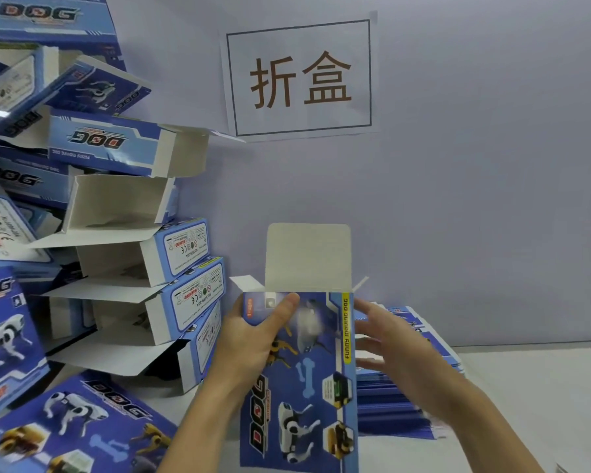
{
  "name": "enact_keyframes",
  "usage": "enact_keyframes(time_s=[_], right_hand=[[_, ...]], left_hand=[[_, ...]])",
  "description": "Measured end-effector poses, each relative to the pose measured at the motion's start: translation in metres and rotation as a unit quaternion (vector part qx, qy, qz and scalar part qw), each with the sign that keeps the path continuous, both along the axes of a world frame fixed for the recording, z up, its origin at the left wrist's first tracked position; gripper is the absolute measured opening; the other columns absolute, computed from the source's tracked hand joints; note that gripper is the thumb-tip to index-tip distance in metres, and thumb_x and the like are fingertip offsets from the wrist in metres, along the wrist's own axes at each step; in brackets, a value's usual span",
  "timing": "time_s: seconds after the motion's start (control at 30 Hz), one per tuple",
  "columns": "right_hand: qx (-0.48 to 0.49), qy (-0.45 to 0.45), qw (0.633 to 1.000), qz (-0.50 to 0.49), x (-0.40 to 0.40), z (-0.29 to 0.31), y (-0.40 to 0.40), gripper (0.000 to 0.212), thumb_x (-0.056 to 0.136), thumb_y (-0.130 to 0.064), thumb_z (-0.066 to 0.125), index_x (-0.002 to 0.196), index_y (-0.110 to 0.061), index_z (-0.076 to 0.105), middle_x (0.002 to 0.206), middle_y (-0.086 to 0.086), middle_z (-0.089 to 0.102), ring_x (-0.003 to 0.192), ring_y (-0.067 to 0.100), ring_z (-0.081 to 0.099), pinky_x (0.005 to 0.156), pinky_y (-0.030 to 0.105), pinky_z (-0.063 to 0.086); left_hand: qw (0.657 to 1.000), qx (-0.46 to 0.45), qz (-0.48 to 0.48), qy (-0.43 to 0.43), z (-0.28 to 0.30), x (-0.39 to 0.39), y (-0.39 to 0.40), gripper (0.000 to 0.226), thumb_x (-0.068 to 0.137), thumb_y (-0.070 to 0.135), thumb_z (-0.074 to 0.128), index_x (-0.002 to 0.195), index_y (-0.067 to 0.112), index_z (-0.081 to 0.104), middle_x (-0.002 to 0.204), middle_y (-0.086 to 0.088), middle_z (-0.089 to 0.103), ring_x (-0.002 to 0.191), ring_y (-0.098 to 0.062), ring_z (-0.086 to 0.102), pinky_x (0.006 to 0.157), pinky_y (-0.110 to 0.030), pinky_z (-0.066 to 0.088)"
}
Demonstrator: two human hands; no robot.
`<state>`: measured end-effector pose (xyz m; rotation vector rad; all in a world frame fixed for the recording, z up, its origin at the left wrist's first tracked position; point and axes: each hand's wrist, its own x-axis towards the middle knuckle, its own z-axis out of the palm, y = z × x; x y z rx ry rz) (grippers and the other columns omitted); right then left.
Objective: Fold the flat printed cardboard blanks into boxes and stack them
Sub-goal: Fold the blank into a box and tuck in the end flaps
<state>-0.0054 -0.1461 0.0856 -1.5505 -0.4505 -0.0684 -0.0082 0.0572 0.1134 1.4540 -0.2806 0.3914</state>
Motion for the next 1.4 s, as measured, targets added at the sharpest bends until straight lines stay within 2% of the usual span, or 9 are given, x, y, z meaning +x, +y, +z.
enact_keyframes(time_s=[0.2,0.43,0.73,0.87,0.97,1.07,1.17,1.23,1.4], right_hand=[[0.142,-0.069,0.969,-0.187,-0.011,0.025,-0.03,0.054,0.08,-0.058,0.048,0.117,-0.025,0.069,0.117,0.004,0.072,0.104,0.022,0.068,0.086,0.038,0.048],[-0.119,-0.19,0.94,-0.259,-0.034,0.054,-0.047,0.004,0.084,-0.027,0.074,0.083,-0.027,0.078,0.077,-0.012,0.075,0.07,0.005,0.069,0.058,0.016,0.049],[-0.151,-0.269,0.902,-0.301,-0.025,0.046,-0.024,0.023,0.085,-0.017,0.076,0.076,-0.038,0.074,0.07,-0.023,0.071,0.062,0.002,0.064,0.053,0.01,0.045],[-0.092,-0.253,0.914,-0.302,-0.02,0.044,-0.023,0.021,0.089,-0.022,0.071,0.102,-0.039,0.074,0.088,-0.017,0.074,0.085,0.005,0.069,0.072,0.019,0.053],[-0.011,-0.189,0.946,-0.265,-0.017,0.041,-0.028,0.028,0.092,-0.028,0.066,0.119,-0.037,0.067,0.097,-0.012,0.074,0.092,0.009,0.071,0.076,0.027,0.057],[0.042,-0.17,0.944,-0.28,-0.018,0.04,-0.028,0.011,0.092,-0.024,0.065,0.1,-0.029,0.072,0.087,-0.009,0.076,0.08,0.011,0.072,0.063,0.026,0.061],[0.034,-0.176,0.933,-0.313,-0.018,0.04,-0.029,0.01,0.09,-0.021,0.069,0.084,-0.028,0.073,0.08,-0.011,0.074,0.072,0.01,0.068,0.052,0.023,0.057],[0.025,-0.177,0.939,-0.295,-0.02,0.042,-0.027,0.012,0.089,-0.019,0.071,0.081,-0.027,0.074,0.078,-0.009,0.074,0.065,0.006,0.066,0.049,0.023,0.055],[0.039,-0.202,0.961,-0.185,-0.03,0.052,-0.014,0.007,0.079,-0.03,0.07,0.082,-0.029,0.076,0.08,-0.002,0.076,0.065,0.009,0.068,0.055,0.022,0.056]], left_hand=[[0.981,0.164,-0.099,-0.031,0.007,-0.009,0.003,0.041,0.064,0.053,0.079,0.095,0.031,0.066,0.079,0.004,0.076,0.063,-0.014,0.073,0.053,-0.018,0.054],[0.932,0.327,-0.146,-0.06,0.004,-0.011,-0.003,0.053,0.061,0.062,0.081,0.107,0.053,0.056,0.105,0.02,0.073,0.092,-0.003,0.072,0.081,-0.03,0.061],[0.944,0.301,-0.124,-0.046,0.001,-0.009,-0.001,0.048,0.073,0.059,0.078,0.114,0.046,0.057,0.106,0.019,0.072,0.089,-0.003,0.072,0.077,-0.023,0.058],[0.969,0.223,-0.096,-0.04,0.005,-0.012,-0.001,0.048,0.065,0.06,0.074,0.105,0.038,0.062,0.089,0.014,0.076,0.075,-0.006,0.073,0.059,-0.011,0.051],[0.973,0.2,-0.111,-0.018,0.008,-0.012,0.003,0.047,0.068,0.059,0.073,0.107,0.036,0.062,0.091,0.015,0.076,0.081,-0.003,0.073,0.063,-0.009,0.05],[0.959,0.24,-0.15,0.023,0.007,-0.014,0.009,0.034,0.072,0.072,0.069,0.099,0.052,0.062,0.097,0.014,0.076,0.09,-0.004,0.072,0.075,-0.017,0.054],[0.965,0.194,-0.169,0.061,0.007,-0.012,0.016,0.058,0.058,0.082,0.065,0.103,0.045,0.068,0.108,0.01,0.075,0.102,-0.008,0.071,0.096,-0.038,0.051],[0.978,0.16,-0.131,0.018,0.012,-0.01,0.018,0.071,0.057,0.085,0.061,0.116,0.045,0.066,0.121,0.019,0.069,0.114,0.005,0.061,0.105,-0.038,0.044],[0.981,0.156,-0.09,-0.072,0.033,-0.019,0.018,0.041,0.079,0.049,0.066,0.118,0.036,0.068,0.11,0.011,0.075,0.106,-0.007,0.069,0.093,-0.027,0.051]])
